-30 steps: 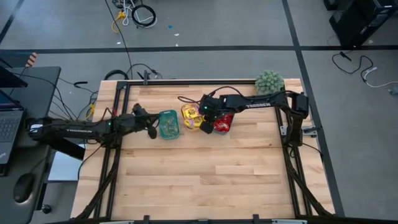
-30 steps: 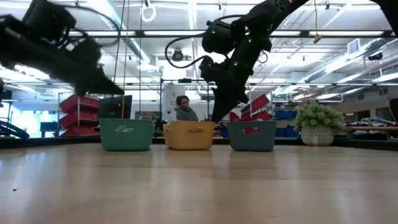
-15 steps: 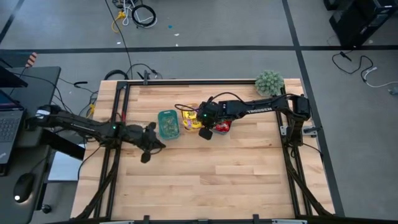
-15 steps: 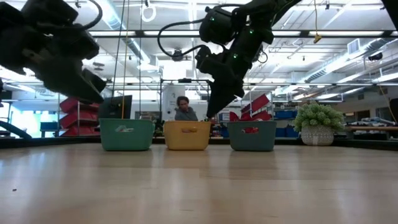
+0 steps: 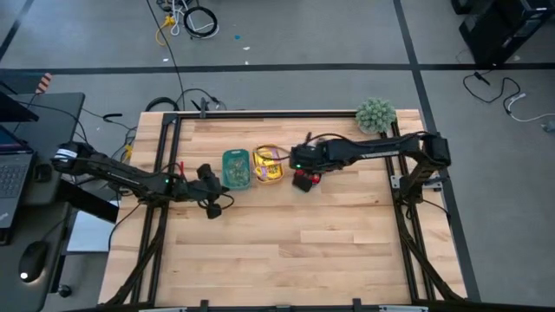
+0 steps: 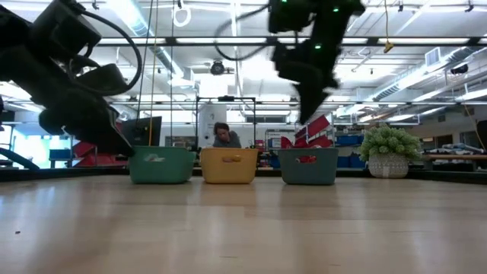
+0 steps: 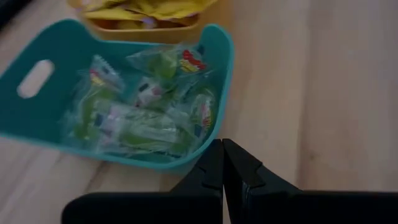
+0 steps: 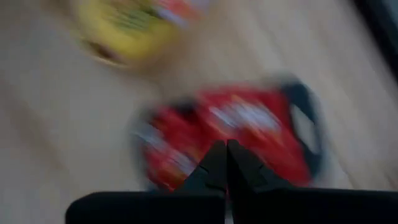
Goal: Sort candy
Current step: Adjust the colored bins
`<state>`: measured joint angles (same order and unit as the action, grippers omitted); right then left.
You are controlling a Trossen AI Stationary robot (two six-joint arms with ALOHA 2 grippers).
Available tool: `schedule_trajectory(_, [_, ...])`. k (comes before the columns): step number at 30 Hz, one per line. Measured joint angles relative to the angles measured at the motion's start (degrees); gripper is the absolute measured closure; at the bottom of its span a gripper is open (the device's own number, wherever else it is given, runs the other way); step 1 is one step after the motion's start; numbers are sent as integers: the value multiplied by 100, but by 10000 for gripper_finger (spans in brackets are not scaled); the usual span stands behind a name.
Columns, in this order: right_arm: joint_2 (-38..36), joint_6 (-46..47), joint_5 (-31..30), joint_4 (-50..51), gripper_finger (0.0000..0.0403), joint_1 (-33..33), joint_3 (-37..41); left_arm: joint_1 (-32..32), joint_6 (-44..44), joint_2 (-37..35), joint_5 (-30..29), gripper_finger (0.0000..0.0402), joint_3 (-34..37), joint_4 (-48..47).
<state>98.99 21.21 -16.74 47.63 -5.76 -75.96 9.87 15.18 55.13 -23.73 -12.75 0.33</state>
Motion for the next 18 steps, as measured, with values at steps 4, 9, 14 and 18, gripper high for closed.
schedule_trajectory(4, [-154, 1304, -536, 1230, 403, -27, 73, -10, 48, 0, -274, 401, 0, -92])
schedule_trajectory(9, [-113, 1627, -554, 994, 403, -285, 800, -11, 124, -2, -430, 401, 0, -134])
schedule_trajectory(14, [-106, 1674, -587, 358, 403, -648, 1477, -11, 162, -2, -464, 401, 0, -122])
schedule_trajectory(18, [-105, 1397, -581, -467, 403, -848, 1699, -11, 171, -2, -467, 401, 0, -88])
